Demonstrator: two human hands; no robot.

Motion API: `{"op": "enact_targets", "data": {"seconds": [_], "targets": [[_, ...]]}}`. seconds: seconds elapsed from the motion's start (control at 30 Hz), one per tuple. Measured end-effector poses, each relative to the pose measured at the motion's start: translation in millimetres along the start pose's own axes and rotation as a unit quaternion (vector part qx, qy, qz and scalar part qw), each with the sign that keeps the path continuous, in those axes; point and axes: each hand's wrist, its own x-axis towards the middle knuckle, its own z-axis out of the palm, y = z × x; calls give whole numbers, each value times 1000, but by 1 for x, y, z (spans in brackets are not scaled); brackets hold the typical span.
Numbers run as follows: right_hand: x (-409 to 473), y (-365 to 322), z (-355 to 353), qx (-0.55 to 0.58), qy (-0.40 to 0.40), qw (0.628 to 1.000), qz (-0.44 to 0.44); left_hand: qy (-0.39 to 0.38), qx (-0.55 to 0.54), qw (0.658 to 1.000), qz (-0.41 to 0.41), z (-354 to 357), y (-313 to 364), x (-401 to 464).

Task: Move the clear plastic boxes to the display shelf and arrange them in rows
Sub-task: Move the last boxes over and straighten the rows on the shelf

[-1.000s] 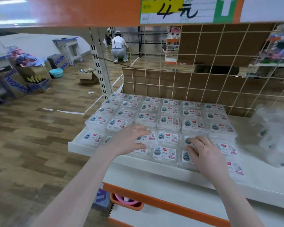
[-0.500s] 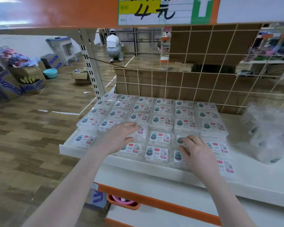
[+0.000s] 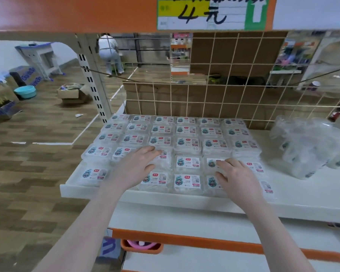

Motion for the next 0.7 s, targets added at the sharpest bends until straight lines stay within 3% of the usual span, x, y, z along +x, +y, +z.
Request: {"op": "enact_targets", "data": {"seconds": [0.23, 0.33, 0.7], "targets": [[-29, -26, -22, -92, 12, 985, 146, 4, -12, 999, 51, 3, -11, 0], [-54, -26, -33, -117, 65, 973, 190, 22, -34, 997, 67, 6, 0, 0], [-165, 20, -102, -204, 76, 895, 388, 38, -82, 981, 172, 12, 141, 8]]}}
